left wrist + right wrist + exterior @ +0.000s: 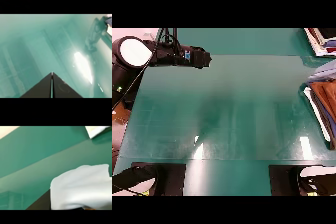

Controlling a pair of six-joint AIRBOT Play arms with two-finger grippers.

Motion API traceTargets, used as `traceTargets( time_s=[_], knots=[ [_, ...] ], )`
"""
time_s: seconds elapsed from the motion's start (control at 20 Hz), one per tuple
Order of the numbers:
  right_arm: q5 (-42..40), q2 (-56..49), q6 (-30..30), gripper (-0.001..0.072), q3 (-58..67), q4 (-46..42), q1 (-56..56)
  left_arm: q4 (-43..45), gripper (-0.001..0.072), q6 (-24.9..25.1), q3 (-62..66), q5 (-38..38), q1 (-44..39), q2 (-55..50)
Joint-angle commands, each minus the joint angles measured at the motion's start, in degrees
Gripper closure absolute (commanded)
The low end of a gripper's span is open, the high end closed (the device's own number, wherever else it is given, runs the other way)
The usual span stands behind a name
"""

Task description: Fold the shirts.

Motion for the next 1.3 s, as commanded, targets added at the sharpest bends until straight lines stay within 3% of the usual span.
traceTargets(
  time_s=[0.0,0.2,0.45,0.65,0.8,0.85,1.05,1.25],
  knots=[
    [1.2,4.3,-1.1,0.07,-2.1,-0.7,-2.0,0.0,0.0686,0.1,0.0,0.4,0.0,0.0],
    [6.7,10.6,-1.8,0.07,-11.2,-1.8,-7.7,0.1,0.0685,0.2,0.0,0.4,0.0,0.0],
    [8.5,21.6,-1.6,0.0699,-27.2,-18.1,-16.4,0.1,0.0686,0.2,0.0,0.4,0.0,0.0],
    [8.5,28.9,-1.6,0.0686,-40.3,-21.6,-24.9,0.1,0.0685,0.2,0.0,0.3,0.0,0.0],
    [8.2,31.8,-1.7,0.0331,-47.3,-21.6,-29.7,0.1,0.0685,0.2,0.0,0.1,0.0,0.0],
    [8.0,32.2,-1.7,0.0242,-48.6,-21.4,-31.0,0.1,0.0686,0.2,0.0,0.1,0.0,0.0],
    [7.1,32.4,-1.7,0.0217,-47.0,-12.8,-31.5,0.1,0.0685,0.2,0.0,0.0,0.0,0.0],
    [4.3,32.4,-1.7,0.022,-40.1,-1.2,-19.6,0.1,0.0685,0.2,0.0,-0.1,0.0,0.0]
  ],
)
